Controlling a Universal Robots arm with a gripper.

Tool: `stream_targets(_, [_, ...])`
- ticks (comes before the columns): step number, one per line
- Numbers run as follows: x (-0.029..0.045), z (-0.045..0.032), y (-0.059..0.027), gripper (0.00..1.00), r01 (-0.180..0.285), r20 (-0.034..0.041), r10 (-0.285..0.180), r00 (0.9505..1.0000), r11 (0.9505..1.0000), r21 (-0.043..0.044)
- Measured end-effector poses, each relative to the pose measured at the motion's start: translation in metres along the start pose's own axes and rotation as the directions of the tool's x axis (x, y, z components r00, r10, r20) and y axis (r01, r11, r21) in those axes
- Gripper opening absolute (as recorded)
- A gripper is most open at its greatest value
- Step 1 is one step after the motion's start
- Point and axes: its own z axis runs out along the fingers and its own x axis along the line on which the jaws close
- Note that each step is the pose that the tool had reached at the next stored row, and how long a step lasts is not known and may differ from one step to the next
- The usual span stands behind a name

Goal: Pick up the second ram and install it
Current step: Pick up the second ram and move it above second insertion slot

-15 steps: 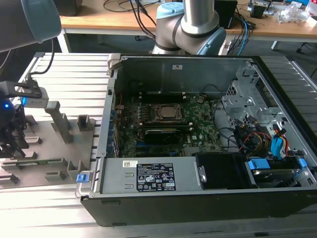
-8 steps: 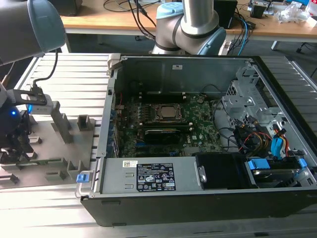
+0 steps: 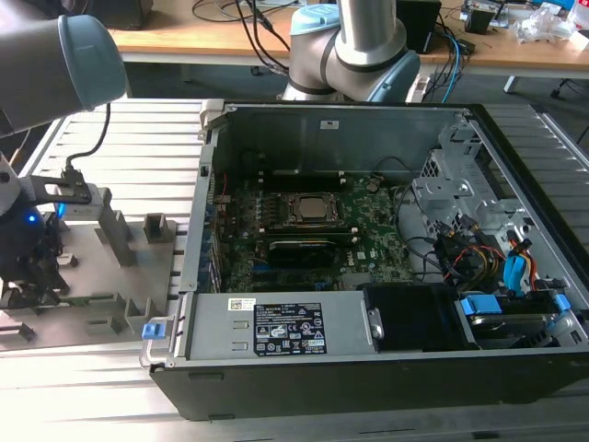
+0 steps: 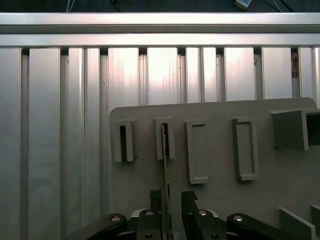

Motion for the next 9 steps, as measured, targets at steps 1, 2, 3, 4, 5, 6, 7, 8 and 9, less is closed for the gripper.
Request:
stream_targets(1, [0.0,0.0031,-0.0001,0.3,0.0,0.0,0.0,1.0,1.0,0.0])
stream_targets(2, [0.0001,0.0047,-0.0002,0.3,0.0,0.0,0.0,1.0,1.0,0.0])
stream_targets(3, [0.0001,0.0073,-0.0003,0.3,0.0,0.0,0.0,1.0,1.0,0.0])
stream_targets(4, [0.0002,0.0092,-0.0004,0.3,0.0,0.0,0.0,1.0,1.0,0.0])
stream_targets(5, [0.0004,0.0113,-0.0005,0.3,0.0,-0.0001,0.0,1.0,1.0,-0.0001])
stream_targets(6, [0.0009,0.0127,-0.0006,0.3,0.0,-0.0001,0.0,1.0,1.0,-0.0001])
stream_targets(7, [0.0012,0.0138,-0.0006,0.3,0.0,0.0,0.0,1.0,1.0,0.0001])
stream_targets(8, [0.0015,0.0148,-0.0007,0.3,0.0,0.0001,0.0,1.0,1.0,0.0001])
stream_targets(9, [0.0017,0.0155,-0.0008,0.3,0.0,0.0001,0.0,1.0,1.0,0.0002])
